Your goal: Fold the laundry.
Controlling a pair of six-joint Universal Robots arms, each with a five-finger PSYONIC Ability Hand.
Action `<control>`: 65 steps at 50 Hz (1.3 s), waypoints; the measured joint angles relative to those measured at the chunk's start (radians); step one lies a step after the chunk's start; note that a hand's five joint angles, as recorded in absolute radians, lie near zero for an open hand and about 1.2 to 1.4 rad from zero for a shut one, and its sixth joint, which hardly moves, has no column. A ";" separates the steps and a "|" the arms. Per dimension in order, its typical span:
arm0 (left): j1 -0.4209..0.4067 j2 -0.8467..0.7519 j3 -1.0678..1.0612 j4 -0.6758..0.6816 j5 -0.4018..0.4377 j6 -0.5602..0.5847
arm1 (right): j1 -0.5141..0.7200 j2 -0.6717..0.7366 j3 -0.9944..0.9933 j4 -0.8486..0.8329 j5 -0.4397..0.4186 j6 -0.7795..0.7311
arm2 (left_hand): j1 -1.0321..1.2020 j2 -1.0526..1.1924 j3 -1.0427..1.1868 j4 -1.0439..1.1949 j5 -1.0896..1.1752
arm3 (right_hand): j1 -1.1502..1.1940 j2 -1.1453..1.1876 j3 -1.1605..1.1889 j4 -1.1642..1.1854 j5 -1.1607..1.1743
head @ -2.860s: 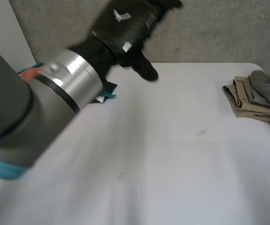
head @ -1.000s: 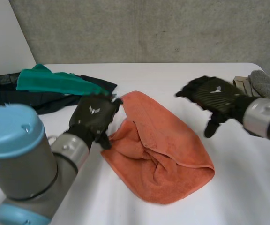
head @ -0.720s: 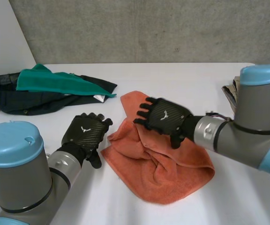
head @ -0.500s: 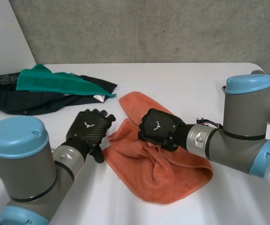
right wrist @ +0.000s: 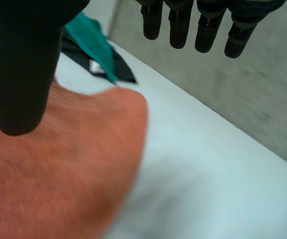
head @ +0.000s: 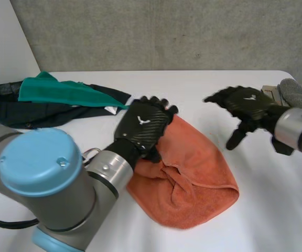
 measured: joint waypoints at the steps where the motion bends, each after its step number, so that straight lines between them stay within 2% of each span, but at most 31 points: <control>1: -0.008 -0.015 0.013 -0.005 0.000 0.005 | -0.013 -0.006 0.015 0.001 0.011 -0.002 | 0.033 0.028 0.029 0.029 0.028 | 0.000 0.000 0.000 0.000 0.000; 10: -0.048 -0.199 0.180 -0.118 -0.001 0.130 | -0.090 -0.043 0.220 -0.008 0.091 -0.150 | 0.063 0.069 0.075 0.074 0.075 | 0.000 0.000 0.000 0.000 0.000; 15: -0.059 -0.276 0.267 -0.166 -0.001 0.211 | -0.103 -0.046 0.337 -0.044 0.097 -0.230 | 0.295 0.277 0.281 0.278 0.268 | 0.000 0.000 0.000 0.000 0.000; 20: -0.062 -0.300 0.306 -0.176 -0.001 0.234 | -0.107 -0.044 0.408 -0.099 0.093 -0.249 | 0.408 0.394 0.398 0.396 0.381 | 0.000 0.000 0.000 0.000 0.000; 22: -0.063 -0.301 0.311 -0.176 -0.001 0.235 | -0.109 -0.043 0.423 -0.116 0.091 -0.248 | 0.589 0.578 0.581 0.581 0.564 | 0.000 0.000 0.000 0.000 0.000; 24: -0.065 -0.299 0.313 -0.176 -0.001 0.233 | -0.113 -0.042 0.431 -0.127 0.090 -0.246 | 0.589 0.578 0.581 0.581 0.564 | 0.000 0.000 0.000 0.000 0.000; 25: -0.067 -0.296 0.314 -0.176 -0.002 0.232 | -0.116 -0.042 0.436 -0.133 0.090 -0.244 | 0.763 0.813 0.812 0.819 0.788 | 0.000 0.000 0.000 0.000 0.000; 30: -0.075 -0.261 0.317 -0.174 -0.006 0.222 | -0.127 -0.041 0.442 -0.149 0.094 -0.224 | 0.763 0.853 0.842 0.858 0.807 | 0.000 0.000 0.000 0.000 0.000; 35: -0.072 -0.176 0.327 -0.176 -0.010 0.197 | -0.130 -0.039 0.438 -0.158 0.099 -0.129 | 0.763 0.854 0.842 0.861 0.807 | 0.000 0.000 0.000 0.000 0.000; 41: -0.056 -0.103 0.339 -0.180 -0.012 0.175 | -0.115 -0.023 0.414 -0.157 0.093 0.125 | 0.763 0.856 0.846 0.861 0.807 | 0.000 0.000 0.000 0.000 0.000; 49: -0.040 -0.097 0.355 -0.180 -0.012 0.172 | 0.039 0.058 0.328 -0.146 0.080 0.511 | 0.763 0.856 0.846 0.861 0.807 | 0.000 0.000 0.000 0.000 0.000; 57: -0.038 -0.116 0.361 -0.180 -0.013 0.174 | 0.141 0.115 0.242 -0.149 0.043 0.761 | 0.763 0.857 0.849 0.861 0.807 | 0.009 0.011 0.011 0.011 0.011; 59: -0.040 -0.118 0.359 -0.182 -0.014 0.173 | 0.163 0.143 0.201 -0.152 0.033 0.825 | 0.763 0.857 0.849 0.861 0.807 | 0.261 0.253 0.253 0.252 0.249; 60: -0.040 -0.118 0.359 -0.183 -0.014 0.172 | 0.165 0.148 0.195 -0.153 0.032 0.831 | 0.763 0.857 0.849 0.861 0.807 | 0.302 0.313 0.311 0.311 0.288; 61: -0.042 -0.117 0.358 -0.184 -0.014 0.171 | 0.172 0.163 0.174 -0.158 0.032 0.851 | 0.763 0.858 0.853 0.861 0.807 | 0.654 0.699 0.660 0.658 0.652; 62: -0.043 -0.115 0.357 -0.185 -0.015 0.169 | 0.175 0.173 0.159 -0.164 0.035 0.860 | 0.763 0.858 0.853 0.861 0.807 | 0.780 0.840 0.821 0.821 0.809; 63: -0.044 -0.110 0.357 -0.187 -0.016 0.166 | 0.177 0.182 0.143 -0.174 0.043 0.865 | 0.763 0.858 0.853 0.861 0.807 | 0.838 0.928 0.912 0.907 0.882; 65: -0.045 -0.100 0.356 -0.189 -0.019 0.160 | 0.176 0.192 0.113 -0.198 0.063 0.861 | 0.763 0.858 0.853 0.861 0.807 | 0.838 0.958 0.955 0.971 0.912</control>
